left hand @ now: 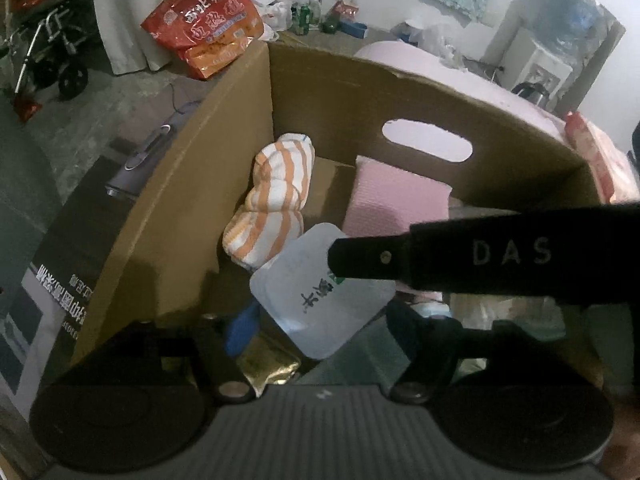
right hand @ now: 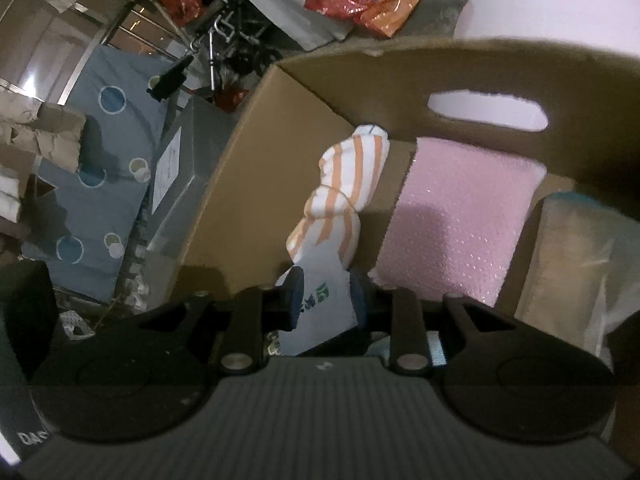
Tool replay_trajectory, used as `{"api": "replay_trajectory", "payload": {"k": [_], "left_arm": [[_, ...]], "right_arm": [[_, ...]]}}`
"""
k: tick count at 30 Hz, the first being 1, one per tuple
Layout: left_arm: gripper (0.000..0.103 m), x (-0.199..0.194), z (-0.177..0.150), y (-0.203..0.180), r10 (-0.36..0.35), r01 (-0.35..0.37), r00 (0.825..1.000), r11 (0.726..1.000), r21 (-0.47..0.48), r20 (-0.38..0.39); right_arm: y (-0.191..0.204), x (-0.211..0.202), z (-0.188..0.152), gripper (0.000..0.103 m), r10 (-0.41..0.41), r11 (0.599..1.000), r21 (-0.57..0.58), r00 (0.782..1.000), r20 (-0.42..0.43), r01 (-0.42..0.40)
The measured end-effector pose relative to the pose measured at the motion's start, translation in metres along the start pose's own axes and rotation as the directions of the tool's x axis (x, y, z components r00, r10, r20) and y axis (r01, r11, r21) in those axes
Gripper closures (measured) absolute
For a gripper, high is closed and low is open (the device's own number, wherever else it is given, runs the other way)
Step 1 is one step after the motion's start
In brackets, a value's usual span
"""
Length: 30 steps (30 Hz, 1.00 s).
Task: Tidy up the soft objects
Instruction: 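Release the lid and cup into the box by opening both tools, then move both tools from the box back to the table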
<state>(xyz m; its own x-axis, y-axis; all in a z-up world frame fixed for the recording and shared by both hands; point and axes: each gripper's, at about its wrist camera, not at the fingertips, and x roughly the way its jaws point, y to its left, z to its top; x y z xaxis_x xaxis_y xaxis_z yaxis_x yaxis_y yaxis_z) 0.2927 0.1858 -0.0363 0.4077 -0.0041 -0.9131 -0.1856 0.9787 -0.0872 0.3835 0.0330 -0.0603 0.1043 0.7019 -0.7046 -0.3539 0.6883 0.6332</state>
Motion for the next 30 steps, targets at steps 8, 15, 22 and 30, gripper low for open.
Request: {"api": "replay_trajectory", "payload": {"k": [8, 15, 22, 30], "left_arm": [[0.032, -0.034, -0.005, -0.004, 0.004, -0.004, 0.997, 1.000, -0.012, 0.071], [0.024, -0.101, -0.028, -0.029, -0.062, 0.059, 0.981, 0.998, 0.022, 0.186], [0.013, -0.152, -0.080, -0.093, -0.218, 0.169, 0.945, 0.963, 0.208, 0.244], [0.010, -0.164, -0.134, -0.181, -0.368, 0.265, 0.911, 0.869, 0.418, 0.186]], "right_arm": [[-0.002, -0.032, -0.009, 0.077, -0.021, 1.000, 0.017, 0.998, 0.051, 0.020], [-0.001, -0.127, -0.036, 0.071, 0.104, 0.994, 0.022, 0.979, 0.177, -0.110], [-0.028, -0.237, -0.131, 0.046, 0.180, 0.979, 0.025, 0.915, 0.360, -0.203], [-0.088, -0.319, -0.256, 0.026, 0.058, 0.979, 0.134, 0.846, 0.531, -0.152]]}}
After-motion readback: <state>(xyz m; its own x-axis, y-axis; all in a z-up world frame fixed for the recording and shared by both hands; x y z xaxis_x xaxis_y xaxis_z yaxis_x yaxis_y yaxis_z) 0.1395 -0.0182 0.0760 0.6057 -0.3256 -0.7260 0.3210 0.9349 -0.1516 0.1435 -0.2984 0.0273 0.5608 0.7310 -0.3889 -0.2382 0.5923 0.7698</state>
